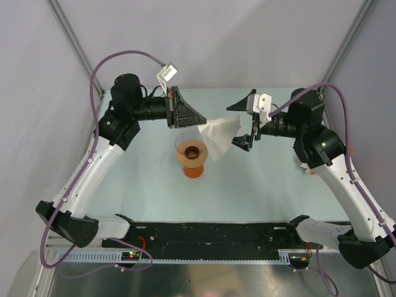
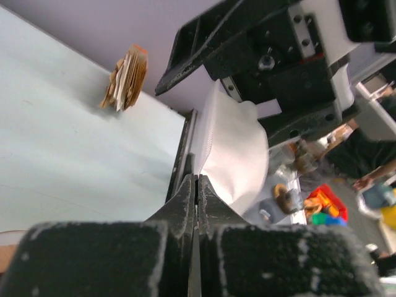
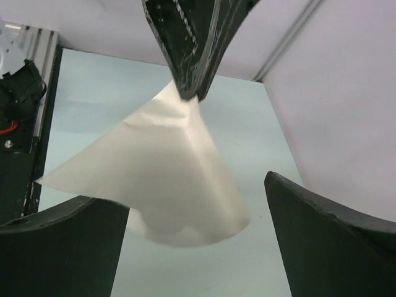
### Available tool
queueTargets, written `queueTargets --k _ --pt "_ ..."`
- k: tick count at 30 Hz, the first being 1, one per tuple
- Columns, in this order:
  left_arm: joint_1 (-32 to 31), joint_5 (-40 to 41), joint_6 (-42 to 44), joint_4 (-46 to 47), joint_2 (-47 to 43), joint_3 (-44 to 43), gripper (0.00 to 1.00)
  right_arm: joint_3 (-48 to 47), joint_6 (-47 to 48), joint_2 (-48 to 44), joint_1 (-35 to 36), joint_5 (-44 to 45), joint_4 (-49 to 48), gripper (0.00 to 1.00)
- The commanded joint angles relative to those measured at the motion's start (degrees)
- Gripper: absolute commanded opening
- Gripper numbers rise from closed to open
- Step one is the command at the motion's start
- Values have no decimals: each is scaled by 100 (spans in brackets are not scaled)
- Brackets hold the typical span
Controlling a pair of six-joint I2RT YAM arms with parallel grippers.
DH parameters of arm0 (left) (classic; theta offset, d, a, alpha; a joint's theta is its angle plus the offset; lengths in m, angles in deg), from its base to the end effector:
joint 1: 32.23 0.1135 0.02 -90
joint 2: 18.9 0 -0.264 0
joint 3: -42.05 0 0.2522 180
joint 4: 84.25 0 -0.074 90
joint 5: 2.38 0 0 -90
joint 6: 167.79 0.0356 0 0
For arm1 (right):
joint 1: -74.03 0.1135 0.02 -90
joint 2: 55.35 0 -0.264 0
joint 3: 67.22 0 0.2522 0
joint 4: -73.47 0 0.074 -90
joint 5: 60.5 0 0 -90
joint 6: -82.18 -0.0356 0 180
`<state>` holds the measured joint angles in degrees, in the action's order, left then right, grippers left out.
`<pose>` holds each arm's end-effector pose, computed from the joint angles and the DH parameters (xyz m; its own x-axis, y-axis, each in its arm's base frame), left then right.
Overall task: Place the coffee filter in the dripper
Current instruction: Place the coffee filter in the coffee dripper.
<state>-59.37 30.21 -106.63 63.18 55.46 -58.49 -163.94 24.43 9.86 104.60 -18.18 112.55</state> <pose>0.2246 -0.1488 0.4686 -0.5647 -0.0025 -0.8253 0.8202 0.1098 -0.5615 0.1773 0.1353 0.4721 0.4235 -0.1671 -0.8903 -0.8838 0.1392 -0.4466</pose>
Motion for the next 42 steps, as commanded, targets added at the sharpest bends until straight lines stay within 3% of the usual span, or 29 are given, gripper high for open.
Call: queueTargets --k 1,5,11,17,24,42 --pt "367 -45 -1712 1914 31 246 0 -63 -614 -250 -210 370 -431 94" --pt "679 105 -2817 3222 133 492 0 62 -1093 -324 -415 590 -630 97" --pt "884 281 -3483 3903 277 441 0 132 -1898 -385 -841 453 -826 96" --pt "969 366 -3824 4129 445 240 0 551 -2313 -603 -833 216 -1833 94" --pt "973 436 -3985 4232 521 182 0 781 -1942 -582 -138 907 -2768 91" --pt "978 575 -4378 4508 624 81 0 965 -1395 -279 579 1295 -3390 86"
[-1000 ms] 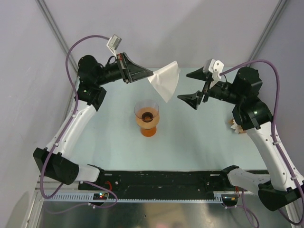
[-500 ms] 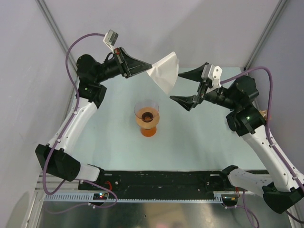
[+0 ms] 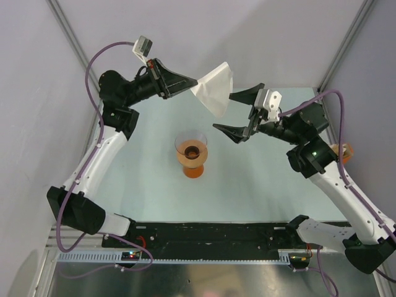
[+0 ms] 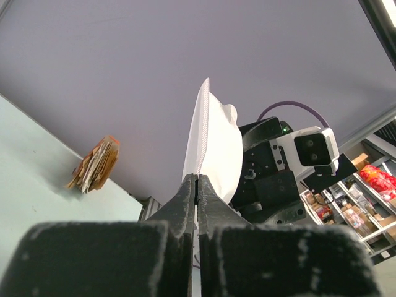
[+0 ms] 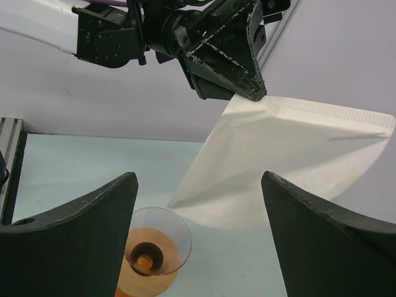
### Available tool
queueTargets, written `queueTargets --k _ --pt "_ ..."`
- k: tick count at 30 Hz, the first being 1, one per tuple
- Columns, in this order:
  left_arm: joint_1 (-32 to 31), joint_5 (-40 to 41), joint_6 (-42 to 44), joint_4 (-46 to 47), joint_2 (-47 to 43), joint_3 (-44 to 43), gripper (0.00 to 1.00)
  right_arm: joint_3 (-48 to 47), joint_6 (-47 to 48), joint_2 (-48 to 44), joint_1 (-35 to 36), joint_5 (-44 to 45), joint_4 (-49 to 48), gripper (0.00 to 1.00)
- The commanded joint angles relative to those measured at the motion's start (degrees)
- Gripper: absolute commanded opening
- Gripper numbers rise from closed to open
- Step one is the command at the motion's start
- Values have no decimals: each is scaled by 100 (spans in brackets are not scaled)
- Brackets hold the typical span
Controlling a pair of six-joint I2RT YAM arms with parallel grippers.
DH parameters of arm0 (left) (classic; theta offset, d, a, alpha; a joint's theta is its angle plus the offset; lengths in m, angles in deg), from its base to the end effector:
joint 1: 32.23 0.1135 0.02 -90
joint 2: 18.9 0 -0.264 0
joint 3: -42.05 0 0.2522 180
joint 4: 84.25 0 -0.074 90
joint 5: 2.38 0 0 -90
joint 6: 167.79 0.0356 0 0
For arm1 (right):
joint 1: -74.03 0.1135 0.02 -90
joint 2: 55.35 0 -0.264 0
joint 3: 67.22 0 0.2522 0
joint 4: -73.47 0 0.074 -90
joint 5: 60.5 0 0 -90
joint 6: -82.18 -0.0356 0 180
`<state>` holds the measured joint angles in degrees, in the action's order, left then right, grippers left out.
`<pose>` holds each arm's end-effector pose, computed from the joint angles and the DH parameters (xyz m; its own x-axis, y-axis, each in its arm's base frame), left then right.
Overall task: Place the coffee filter in the dripper
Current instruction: Place the coffee filter in the coffee dripper.
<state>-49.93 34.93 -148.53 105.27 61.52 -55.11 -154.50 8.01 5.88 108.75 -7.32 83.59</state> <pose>0.2803 -0.1192 0.4887 -0.6764 -0.3848 -0.6280 0.6828 -0.0081 -0.7305 0.1671 0.1417 0.4838 0.4706 0.0604 -0.8803 -0.8328 0.3599 -0.4206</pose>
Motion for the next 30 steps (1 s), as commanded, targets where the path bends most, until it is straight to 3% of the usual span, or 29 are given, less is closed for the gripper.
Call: queueTargets --k 1,13,17,25,28,30 --pt "31 115 -218 316 27 -253 0 21 298 162 209 266 -531 86" --pt "-168 198 -313 443 6 -143 0 155 800 607 722 1225 -1650 72" --pt "-188 230 -305 443 8 -141 0 167 788 664 740 1371 -1841 62" --pt "-243 5 0 459 -99 -43 0 167 491 565 607 1369 -1773 28" --pt "-244 -122 224 464 -231 141 0 168 407 501 517 1303 -1680 7" --pt "-244 -188 352 466 -317 256 0 170 345 457 461 1266 -1619 2"
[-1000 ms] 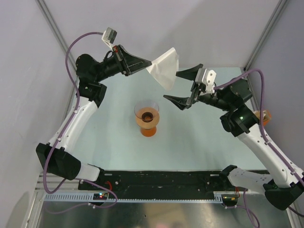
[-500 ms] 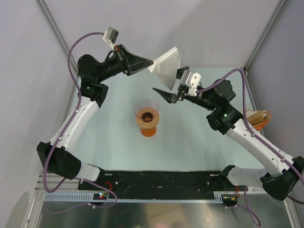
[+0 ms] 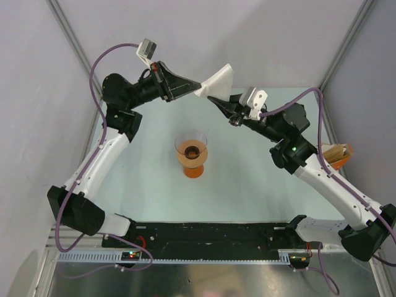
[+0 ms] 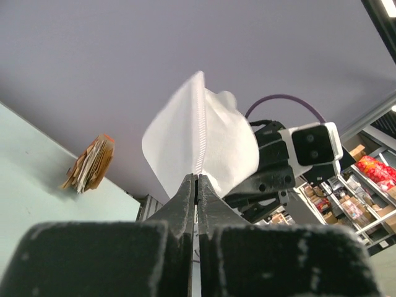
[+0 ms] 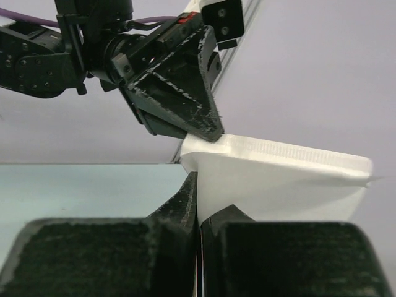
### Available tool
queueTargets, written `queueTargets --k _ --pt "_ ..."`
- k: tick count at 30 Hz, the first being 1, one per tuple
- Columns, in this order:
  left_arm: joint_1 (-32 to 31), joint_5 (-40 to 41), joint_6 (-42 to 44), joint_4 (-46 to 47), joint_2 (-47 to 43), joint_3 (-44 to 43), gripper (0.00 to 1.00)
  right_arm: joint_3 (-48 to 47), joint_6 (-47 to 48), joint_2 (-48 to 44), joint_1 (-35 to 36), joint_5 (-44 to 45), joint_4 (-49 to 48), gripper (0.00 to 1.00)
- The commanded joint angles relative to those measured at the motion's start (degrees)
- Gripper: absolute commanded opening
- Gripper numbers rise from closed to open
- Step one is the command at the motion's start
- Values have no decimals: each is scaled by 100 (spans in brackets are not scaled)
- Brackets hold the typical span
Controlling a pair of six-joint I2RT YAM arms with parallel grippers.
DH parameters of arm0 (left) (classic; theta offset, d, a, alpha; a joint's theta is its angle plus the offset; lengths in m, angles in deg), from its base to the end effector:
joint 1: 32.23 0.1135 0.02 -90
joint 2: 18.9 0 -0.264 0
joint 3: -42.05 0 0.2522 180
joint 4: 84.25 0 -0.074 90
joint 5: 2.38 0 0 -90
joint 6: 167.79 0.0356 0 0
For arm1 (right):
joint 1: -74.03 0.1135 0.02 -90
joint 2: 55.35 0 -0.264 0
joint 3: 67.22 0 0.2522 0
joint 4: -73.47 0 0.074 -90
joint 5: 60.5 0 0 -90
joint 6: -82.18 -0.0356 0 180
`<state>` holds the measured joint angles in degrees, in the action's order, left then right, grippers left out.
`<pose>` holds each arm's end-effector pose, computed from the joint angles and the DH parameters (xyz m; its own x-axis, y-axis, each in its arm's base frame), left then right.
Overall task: Place the coffee filter in the dripper
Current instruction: Place the coffee filter in the coffee dripper.
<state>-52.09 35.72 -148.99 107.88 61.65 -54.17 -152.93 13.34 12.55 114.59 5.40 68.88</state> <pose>0.2768 -0.1298 0.4868 -0.6769 -0.3766 -0.6325 0.6938 -0.0392 -0.7191 0.1875 0.1796 0.4758 0.5878 0.0694 -0.8060 -0.7165 0.5073 -0.4788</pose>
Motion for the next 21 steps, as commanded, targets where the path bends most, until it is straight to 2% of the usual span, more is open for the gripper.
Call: queueTargets --k 1,8,21 --pt "-27 -294 445 206 -374 222 0 13 -234 -230 -147 -46 -132 1" --pt "38 -300 623 143 -588 576 0 13 -401 -358 -275 -248 -29 0" --pt "-54 -748 1134 145 -740 447 0 61 -180 -437 -297 -863 528 0"
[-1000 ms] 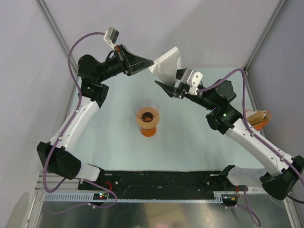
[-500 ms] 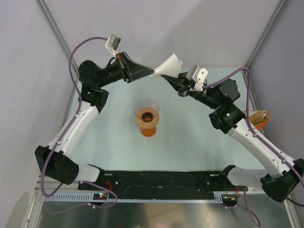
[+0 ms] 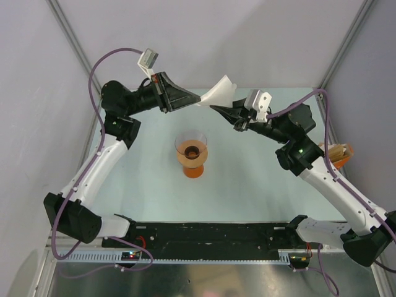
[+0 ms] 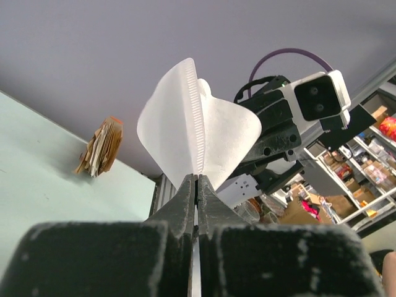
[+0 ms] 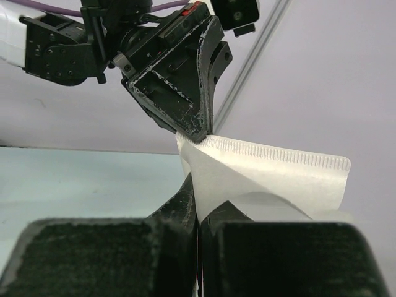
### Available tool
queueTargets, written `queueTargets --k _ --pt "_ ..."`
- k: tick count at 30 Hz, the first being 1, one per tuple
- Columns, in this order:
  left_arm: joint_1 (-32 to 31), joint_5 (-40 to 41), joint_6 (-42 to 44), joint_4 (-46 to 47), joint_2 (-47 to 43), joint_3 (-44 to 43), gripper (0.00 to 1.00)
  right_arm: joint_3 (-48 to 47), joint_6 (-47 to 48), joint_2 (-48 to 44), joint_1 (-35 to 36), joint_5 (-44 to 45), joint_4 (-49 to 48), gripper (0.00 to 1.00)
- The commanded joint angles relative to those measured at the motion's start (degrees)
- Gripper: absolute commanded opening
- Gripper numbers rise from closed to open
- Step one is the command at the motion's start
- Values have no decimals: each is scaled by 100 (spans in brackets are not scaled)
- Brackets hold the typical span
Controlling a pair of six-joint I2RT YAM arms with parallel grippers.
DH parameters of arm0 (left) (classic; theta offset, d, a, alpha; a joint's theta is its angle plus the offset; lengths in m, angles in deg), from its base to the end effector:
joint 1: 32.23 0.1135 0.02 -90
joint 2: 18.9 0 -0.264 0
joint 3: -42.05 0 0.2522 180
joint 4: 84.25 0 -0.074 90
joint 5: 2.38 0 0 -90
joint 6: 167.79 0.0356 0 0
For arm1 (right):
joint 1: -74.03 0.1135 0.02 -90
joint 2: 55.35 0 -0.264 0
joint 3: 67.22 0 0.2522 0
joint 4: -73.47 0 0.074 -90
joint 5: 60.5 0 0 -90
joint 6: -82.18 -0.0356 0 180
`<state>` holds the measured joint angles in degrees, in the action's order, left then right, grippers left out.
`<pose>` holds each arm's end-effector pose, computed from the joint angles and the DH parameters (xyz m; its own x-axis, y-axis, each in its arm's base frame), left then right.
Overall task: Place the coffee filter in the dripper
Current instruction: Place the coffee filter in the coffee dripper.
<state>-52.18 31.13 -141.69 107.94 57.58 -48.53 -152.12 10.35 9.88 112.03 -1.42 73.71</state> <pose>0.2595 -0.1258 0.4731 -0.6170 -0.3035 -0.7261 0.7659 -0.0196 -0.6427 0.1822 0.1655 0.4729 0.5328 0.0768 -0.8427 -0.7829 0.4227 -0.4565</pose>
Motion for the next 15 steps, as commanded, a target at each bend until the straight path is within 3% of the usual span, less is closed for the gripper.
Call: queueTargets --k 1,8,12,15 --pt "-76 -322 466 138 -366 -102 0 -22 126 -160 -27 -219 48 0" --pt "-81 -243 644 153 -446 -8 0 -23 -104 -260 -64 -306 222 48" --pt "-78 -218 703 141 -414 -48 0 -23 -259 -299 -124 -400 304 54" --pt "-92 -195 715 138 -368 -94 0 -23 -299 -287 -136 -490 206 47"
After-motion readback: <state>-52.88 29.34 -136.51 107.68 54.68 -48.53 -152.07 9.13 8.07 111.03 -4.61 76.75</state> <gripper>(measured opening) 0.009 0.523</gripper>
